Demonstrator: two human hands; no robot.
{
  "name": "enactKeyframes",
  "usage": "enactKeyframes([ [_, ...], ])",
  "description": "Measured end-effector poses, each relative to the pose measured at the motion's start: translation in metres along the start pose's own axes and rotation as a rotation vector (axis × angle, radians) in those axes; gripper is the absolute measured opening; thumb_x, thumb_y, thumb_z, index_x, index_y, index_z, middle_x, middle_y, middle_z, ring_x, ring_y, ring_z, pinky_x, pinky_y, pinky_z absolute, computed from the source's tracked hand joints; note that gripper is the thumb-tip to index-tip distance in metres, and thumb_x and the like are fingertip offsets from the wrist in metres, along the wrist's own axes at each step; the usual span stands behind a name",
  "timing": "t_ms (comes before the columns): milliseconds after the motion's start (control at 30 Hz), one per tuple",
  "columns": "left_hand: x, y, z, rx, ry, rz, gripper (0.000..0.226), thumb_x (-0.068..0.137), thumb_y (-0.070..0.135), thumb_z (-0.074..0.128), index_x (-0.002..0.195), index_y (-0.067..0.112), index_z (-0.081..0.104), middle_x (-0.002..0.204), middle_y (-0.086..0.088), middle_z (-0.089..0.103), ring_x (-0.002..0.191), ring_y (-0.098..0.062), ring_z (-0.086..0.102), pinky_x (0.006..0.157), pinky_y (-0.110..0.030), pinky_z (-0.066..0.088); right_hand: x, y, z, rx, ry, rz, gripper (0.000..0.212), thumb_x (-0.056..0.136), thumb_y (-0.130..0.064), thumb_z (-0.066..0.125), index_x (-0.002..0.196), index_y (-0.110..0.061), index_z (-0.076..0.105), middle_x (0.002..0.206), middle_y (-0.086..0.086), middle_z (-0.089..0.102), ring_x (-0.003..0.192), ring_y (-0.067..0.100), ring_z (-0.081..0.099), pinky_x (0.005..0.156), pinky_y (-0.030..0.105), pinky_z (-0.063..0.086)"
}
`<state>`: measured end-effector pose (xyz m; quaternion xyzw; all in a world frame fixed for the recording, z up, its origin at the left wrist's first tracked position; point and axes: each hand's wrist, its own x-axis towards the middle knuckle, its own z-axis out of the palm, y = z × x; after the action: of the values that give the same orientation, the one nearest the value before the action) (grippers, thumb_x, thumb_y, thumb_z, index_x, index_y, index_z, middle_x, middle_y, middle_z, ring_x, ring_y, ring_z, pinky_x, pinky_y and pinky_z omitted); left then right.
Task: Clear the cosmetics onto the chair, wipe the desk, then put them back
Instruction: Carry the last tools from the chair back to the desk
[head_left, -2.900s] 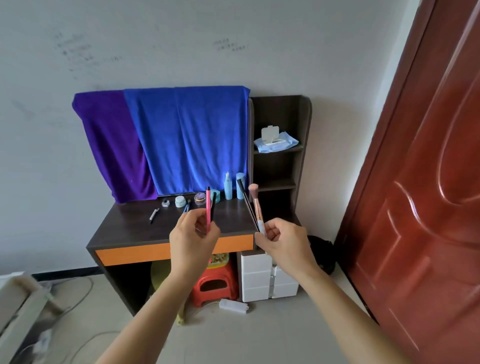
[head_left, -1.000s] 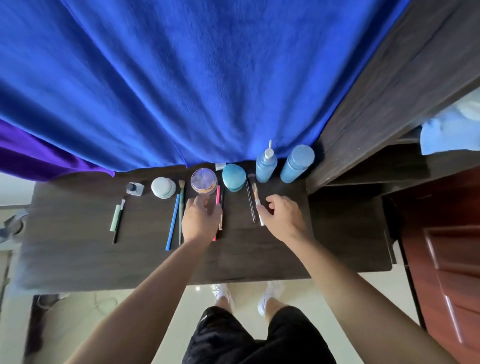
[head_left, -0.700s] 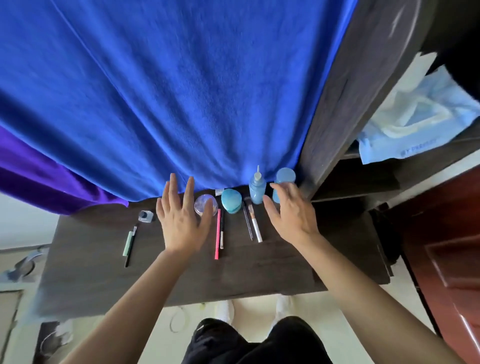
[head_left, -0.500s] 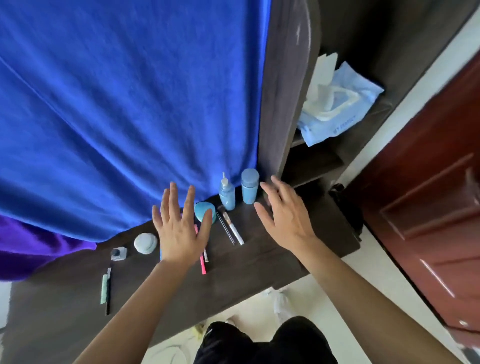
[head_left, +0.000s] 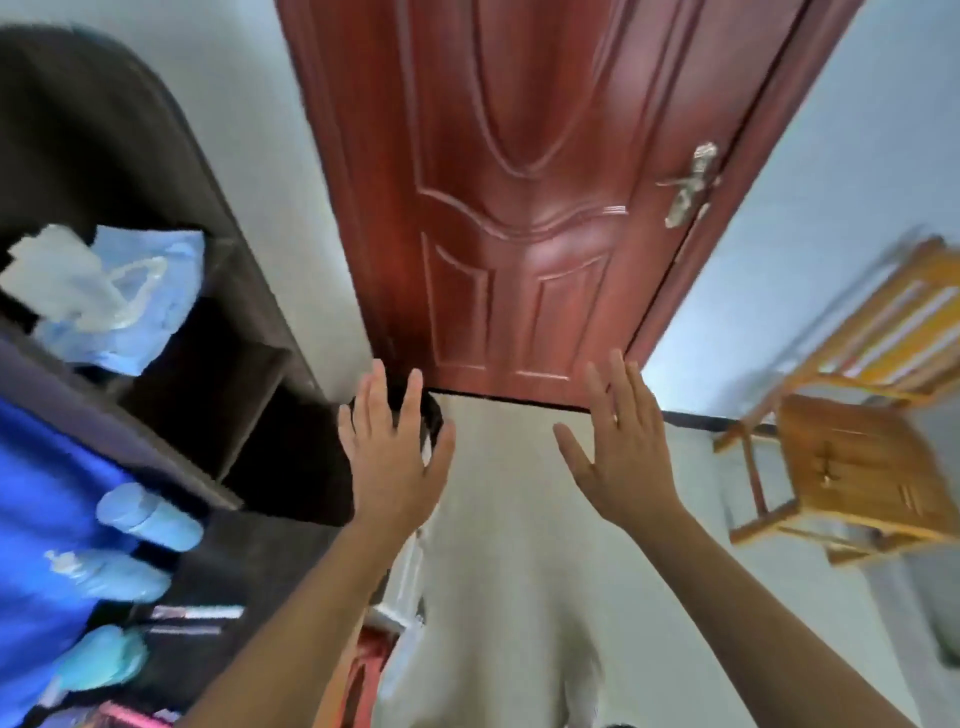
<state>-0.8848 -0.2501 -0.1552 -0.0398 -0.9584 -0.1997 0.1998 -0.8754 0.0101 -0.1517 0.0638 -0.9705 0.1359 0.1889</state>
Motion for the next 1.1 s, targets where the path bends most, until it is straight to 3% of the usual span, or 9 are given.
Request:
enactKeyframes([
  [300,0.016,0.264,0.111,-0.185,-0.148,0.343,0.066,0.098,0.054,0.041,0.153,0.018,0.034,0.165,-0.014,0.014,0.150,-0.034,0.017,0.116,-0.059,0.022,-0.096,0.227,-0.101,-0.093,0.060,0.474,0.075,0.101,-0.060,0.029,0.161,-0.018,0.014,0.169,0.009,0.010,0.156,0.029,0.007,0.123,0.052,0.023],
  [533,0.007,0.457,0.199,-0.245,-0.309,0.439,0.070,0.097,0.056,0.035,0.153,0.013,0.036,0.164,-0.015,0.016,0.150,-0.034,0.019,0.118,-0.056,0.023,-0.154,0.411,-0.160,-0.069,0.045,0.635,0.071,0.102,-0.051,0.046,0.159,-0.015,0.025,0.167,0.010,0.019,0.154,0.032,0.017,0.121,0.050,0.024],
  [767,0.016,0.566,0.271,-0.235,-0.440,0.471,0.067,0.096,0.050,0.044,0.152,0.015,0.037,0.164,-0.014,0.018,0.151,-0.032,0.018,0.117,-0.056,0.025,-0.159,0.543,-0.172,-0.103,-0.062,0.795,0.079,0.097,-0.070,0.022,0.160,-0.026,0.010,0.169,0.003,0.004,0.155,0.027,0.011,0.122,0.047,0.019],
  [900,0.035,0.606,0.335,-0.155,-0.591,0.453,0.080,0.094,0.068,0.029,0.159,0.023,0.012,0.167,-0.009,-0.002,0.154,-0.029,0.001,0.121,-0.053,0.015,-0.145,0.606,-0.158,-0.131,-0.107,0.889,0.085,0.090,-0.077,0.013,0.159,-0.029,0.000,0.169,0.002,-0.002,0.155,0.027,0.008,0.120,0.045,0.013],
  [1000,0.065,0.642,0.391,-0.113,-0.632,0.477,0.088,0.087,0.074,0.018,0.159,0.026,0.006,0.167,-0.008,-0.006,0.153,-0.030,0.001,0.121,-0.051,0.016,-0.126,0.659,-0.148,-0.157,-0.135,0.945,0.083,0.092,-0.078,0.021,0.156,-0.033,-0.007,0.169,0.001,-0.004,0.155,0.028,0.009,0.116,0.044,0.009],
  [1100,0.098,0.682,0.451,-0.067,-0.699,0.470,0.092,0.083,0.079,0.011,0.159,0.028,0.005,0.167,-0.006,-0.006,0.153,-0.030,0.002,0.120,-0.051,0.015,-0.105,0.716,-0.140,-0.213,-0.187,0.987,0.081,0.095,-0.073,0.030,0.156,-0.030,-0.001,0.169,0.004,0.000,0.155,0.029,0.013,0.118,0.045,0.012],
])
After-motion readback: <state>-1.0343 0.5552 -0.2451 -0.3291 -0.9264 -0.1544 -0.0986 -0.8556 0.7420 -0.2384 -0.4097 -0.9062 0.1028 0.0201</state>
